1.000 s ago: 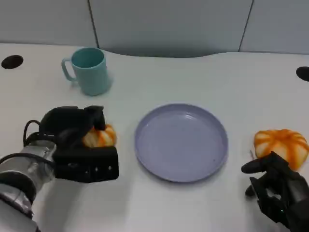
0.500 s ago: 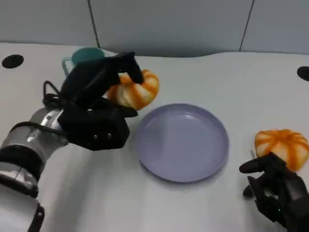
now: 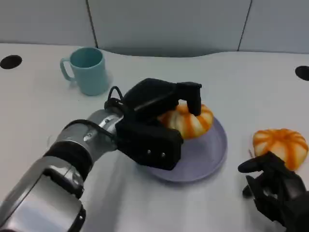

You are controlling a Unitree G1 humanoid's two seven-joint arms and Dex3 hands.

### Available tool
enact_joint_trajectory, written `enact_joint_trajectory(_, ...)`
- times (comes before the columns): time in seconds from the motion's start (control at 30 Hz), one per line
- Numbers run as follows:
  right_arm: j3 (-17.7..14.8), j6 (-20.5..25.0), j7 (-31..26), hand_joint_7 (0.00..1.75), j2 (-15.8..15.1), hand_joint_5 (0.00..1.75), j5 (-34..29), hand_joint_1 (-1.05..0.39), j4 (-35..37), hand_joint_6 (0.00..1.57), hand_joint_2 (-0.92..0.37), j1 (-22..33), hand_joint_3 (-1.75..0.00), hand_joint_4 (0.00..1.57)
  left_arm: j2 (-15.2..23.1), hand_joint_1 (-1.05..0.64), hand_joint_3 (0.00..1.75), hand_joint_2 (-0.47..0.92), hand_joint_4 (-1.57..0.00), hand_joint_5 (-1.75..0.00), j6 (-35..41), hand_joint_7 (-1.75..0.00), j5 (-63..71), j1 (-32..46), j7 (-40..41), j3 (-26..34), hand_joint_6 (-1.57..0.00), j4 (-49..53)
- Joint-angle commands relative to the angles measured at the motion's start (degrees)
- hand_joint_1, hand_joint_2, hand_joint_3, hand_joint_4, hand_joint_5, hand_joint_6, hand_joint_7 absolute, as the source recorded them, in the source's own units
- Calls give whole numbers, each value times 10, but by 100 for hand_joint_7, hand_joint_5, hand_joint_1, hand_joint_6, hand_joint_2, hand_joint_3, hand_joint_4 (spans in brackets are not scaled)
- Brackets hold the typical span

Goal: Grasp the bread from the table and place it into the plate.

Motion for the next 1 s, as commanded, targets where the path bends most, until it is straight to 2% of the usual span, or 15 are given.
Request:
enact_joint_trajectory(0.03, 0, 10, 1, 140, -4, 161, 6, -23, -14, 43, -92, 8, -45, 49, -1, -8, 97, 42, -97, -175, 18, -175, 12, -14, 0, -12, -71, 12)
enact_joint_trajectory(0.13, 1, 9, 1, 140, -3, 161, 6, -23, -17, 44, -92, 11, -45, 50, 2, -11, 93, 43, -91, -175, 20, -175, 36, -18, -18, -41, -67, 19)
enact_joint_trajectory(0.23, 2, 17, -3, 140, -2, 160, 2, -25, -26, 44, -92, 17, -45, 49, 8, -17, 58, 66, -49, -175, 19, -172, 56, -26, -52, -65, -40, 24)
enact_joint_trajectory(0.3, 3, 19, -2, 139, 0, 160, 4, -25, -29, 44, -92, 19, -45, 49, 13, -19, 46, 73, -39, -175, 20, -170, 85, -35, -45, -91, -35, 19)
enact_joint_trajectory(0.33, 3, 19, -1, 139, 0, 160, 5, -25, -31, 44, -92, 20, -45, 49, 17, -31, 31, 77, -24, -148, 23, -134, 111, -43, -30, -113, -32, 14)
enact_joint_trajectory(0.37, 3, 20, -1, 140, 0, 160, 5, -25, -33, 44, -92, 21, -45, 50, 19, -42, 13, 82, -11, -122, 24, -85, 129, -48, -19, -129, -36, 10)
enact_joint_trajectory(0.4, 4, 21, -2, 140, 0, 160, 4, -25, -34, 44, -92, 21, -45, 50, 20, -47, 7, 84, -7, -109, 25, -61, 143, -53, -10, -141, -38, 9)
enact_joint_trajectory(0.47, 5, 19, -3, 140, -1, 160, 2, -25, -34, 44, -92, 21, -45, 50, 20, -56, 2, 85, -1, -81, 30, -32, 160, -58, 3, -155, -33, 8)
enact_joint_trajectory(0.53, 5, 18, -5, 140, -1, 159, 1, -24, -32, 44, -92, 20, -45, 50, 20, -63, 1, 86, 0, -30, 36, -17, 177, -64, 21, -171, -20, 7)
enact_joint_trajectory(0.57, 5, 18, -5, 140, -1, 159, 1, -24, -31, 44, -92, 20, -44, 50, 20, -65, 0, 87, 0, -15, 38, -13, 181, -66, 26, -176, -17, 8)
enact_joint_trajectory(0.6, 5, 18, -5, 140, -1, 159, 1, -24, -31, 44, -92, 20, -44, 50, 19, -65, 0, 87, 0, -11, 38, -11, 182, -67, 29, -178, -15, 9)
enact_joint_trajectory(0.7, 4, 17, -6, 140, -1, 159, 2, -24, -28, 44, -92, 18, -44, 51, 19, -68, 0, 87, 0, -5, 44, -8, 183, -70, 32, -179, -12, 9)
enact_joint_trajectory(0.77, 4, 15, -6, 140, -2, 159, 3, -25, -24, 45, -92, 16, -43, 51, 21, -78, 1, 90, 0, -1, 48, -2, 178, -76, 29, -174, -2, 7)
enact_joint_trajectory(0.9, 4, 17, -6, 139, -3, 159, 2, -24, -25, 44, -92, 17, -44, 50, 29, -88, 2, 91, 0, 0, 36, 0, 152, -79, 15, -150, 0, 2)
enact_joint_trajectory(1.0, 3, 17, -4, 139, -3, 160, 4, -25, -25, 44, -92, 17, -44, 50, 54, -97, 5, 92, 0, 0, -3, 0, 57, -85, -78, -74, 0, -8)
